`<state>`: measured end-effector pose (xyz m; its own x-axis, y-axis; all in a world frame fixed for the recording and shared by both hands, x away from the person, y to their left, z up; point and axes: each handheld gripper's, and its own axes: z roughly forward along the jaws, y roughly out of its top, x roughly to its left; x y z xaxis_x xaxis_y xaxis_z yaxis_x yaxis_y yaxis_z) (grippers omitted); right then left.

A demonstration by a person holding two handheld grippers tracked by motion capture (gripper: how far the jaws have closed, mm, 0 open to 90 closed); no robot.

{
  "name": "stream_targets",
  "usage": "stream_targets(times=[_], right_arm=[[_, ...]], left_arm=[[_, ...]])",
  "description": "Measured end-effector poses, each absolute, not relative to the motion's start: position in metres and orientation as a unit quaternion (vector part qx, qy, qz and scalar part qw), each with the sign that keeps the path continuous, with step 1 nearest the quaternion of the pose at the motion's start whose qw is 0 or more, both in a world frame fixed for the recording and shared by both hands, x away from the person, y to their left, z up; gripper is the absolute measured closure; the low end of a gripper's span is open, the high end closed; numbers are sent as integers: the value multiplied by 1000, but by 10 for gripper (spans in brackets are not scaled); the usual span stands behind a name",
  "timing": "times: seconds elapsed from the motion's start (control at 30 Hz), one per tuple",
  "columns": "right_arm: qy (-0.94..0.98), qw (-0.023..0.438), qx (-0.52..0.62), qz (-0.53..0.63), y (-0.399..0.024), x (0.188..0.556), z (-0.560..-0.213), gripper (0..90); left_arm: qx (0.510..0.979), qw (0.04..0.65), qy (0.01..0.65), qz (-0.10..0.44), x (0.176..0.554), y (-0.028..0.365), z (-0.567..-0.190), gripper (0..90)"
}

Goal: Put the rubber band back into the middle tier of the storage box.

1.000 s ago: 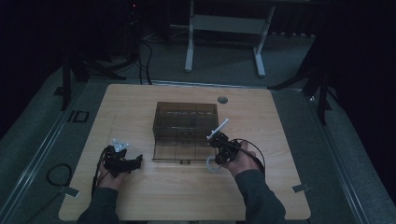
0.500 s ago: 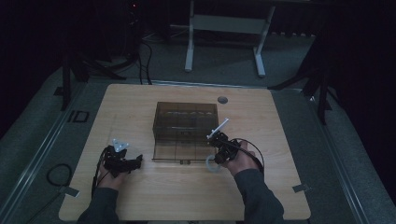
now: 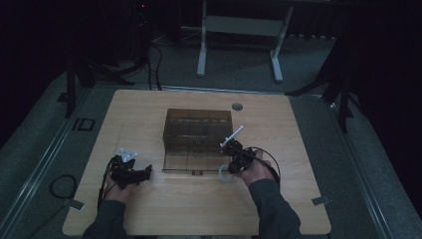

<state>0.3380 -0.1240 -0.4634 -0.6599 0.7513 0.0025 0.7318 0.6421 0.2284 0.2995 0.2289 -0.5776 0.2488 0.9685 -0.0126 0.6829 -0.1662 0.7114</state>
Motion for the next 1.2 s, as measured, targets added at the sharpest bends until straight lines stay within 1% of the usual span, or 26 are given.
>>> stream_targets(times=[1.2], right_arm=[[901, 46, 415, 116, -119, 347, -464, 816]], left_arm=[[728, 308, 567, 232, 300, 229, -578, 140]])
